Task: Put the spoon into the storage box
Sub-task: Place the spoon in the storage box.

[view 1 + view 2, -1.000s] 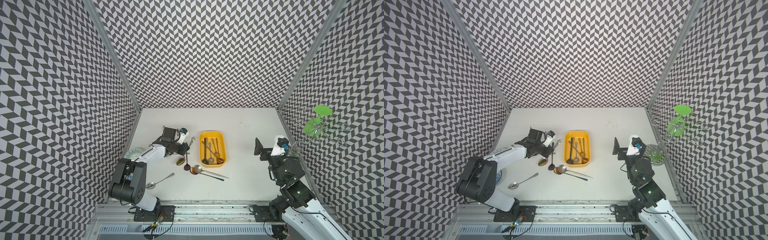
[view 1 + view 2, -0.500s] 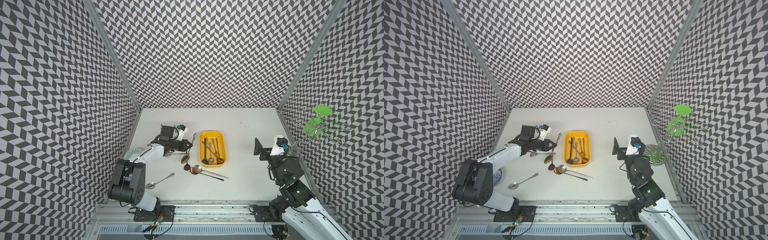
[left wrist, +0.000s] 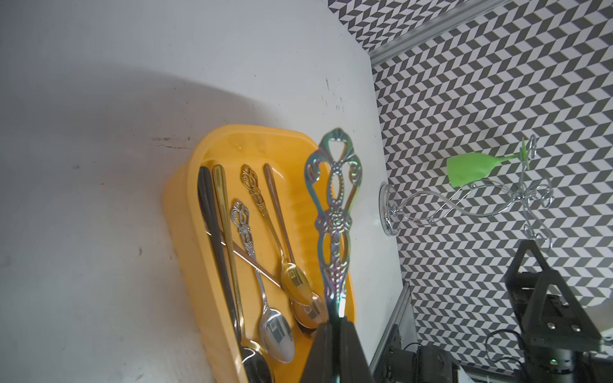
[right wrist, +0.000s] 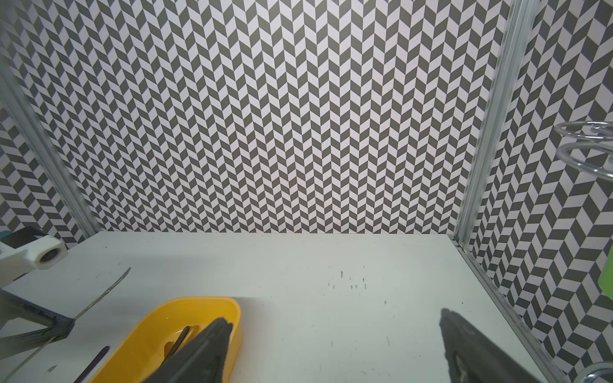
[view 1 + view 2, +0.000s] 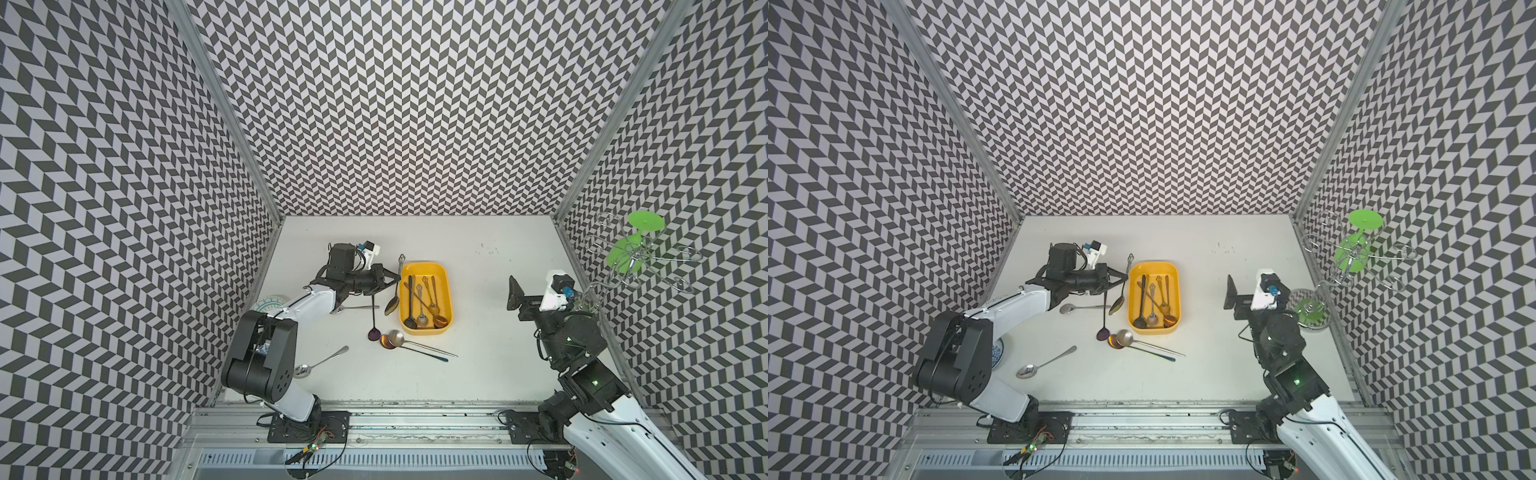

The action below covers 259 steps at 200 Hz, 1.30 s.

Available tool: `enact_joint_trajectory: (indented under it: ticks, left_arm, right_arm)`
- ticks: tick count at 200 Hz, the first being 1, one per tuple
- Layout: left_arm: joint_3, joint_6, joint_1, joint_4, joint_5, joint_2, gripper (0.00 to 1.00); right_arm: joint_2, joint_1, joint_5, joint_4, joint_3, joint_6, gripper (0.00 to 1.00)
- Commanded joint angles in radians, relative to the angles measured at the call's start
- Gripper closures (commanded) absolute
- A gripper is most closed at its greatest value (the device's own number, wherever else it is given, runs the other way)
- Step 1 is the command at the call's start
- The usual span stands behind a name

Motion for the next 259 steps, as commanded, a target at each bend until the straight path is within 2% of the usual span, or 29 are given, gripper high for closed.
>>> enact_joint_trajectory:
  ticks: [1,22,83,117,140,174,190,219,243,259]
  left_arm:
    - [0.022,-0.142,-0.014,0.055,-0.064,0.009,1.00]
    - [0.015,-0.198,-0.024,0.064,-0.110,0.025,1.00]
    - [0.095,-0.148,-0.097,-0.021,-0.238,0.086,1.00]
    - [0.113,-0.132,-0.139,-0.030,-0.265,0.121,1.00]
    - [0.130,-0.110,-0.162,-0.054,-0.283,0.138,1.00]
    - [0.156,-0.107,-0.169,-0.064,-0.296,0.171,1.00]
    - [0.158,-0.110,-0.169,-0.059,-0.285,0.172,0.94]
    - [0.148,-0.096,-0.171,-0.046,-0.289,0.146,0.68]
    - [0.145,-0.069,-0.171,-0.048,-0.300,0.112,0.52]
    - [0.150,-0.045,-0.169,-0.046,-0.300,0.099,0.45]
  right_arm:
    - [0.002,0.003,0.013,0.046,-0.010,-0.005,0.00]
    - [-0.002,0.002,-0.012,0.042,-0.009,-0.003,0.00]
    - [0.004,0.002,0.004,0.035,-0.008,-0.001,0.00]
    - [0.001,0.002,-0.019,0.039,-0.007,-0.003,0.00]
    - [0.003,0.001,0.013,0.044,-0.012,-0.005,0.00]
    - [-0.006,0.003,-0.035,0.037,-0.010,-0.001,0.00]
    - [-0.008,0.003,-0.033,0.045,-0.012,-0.001,0.00]
    - [-0.014,0.003,-0.074,0.041,-0.012,0.002,0.00]
    - [-0.008,0.003,-0.080,0.053,-0.015,0.001,0.00]
    - [-0.011,0.002,-0.112,0.048,-0.015,0.006,0.00]
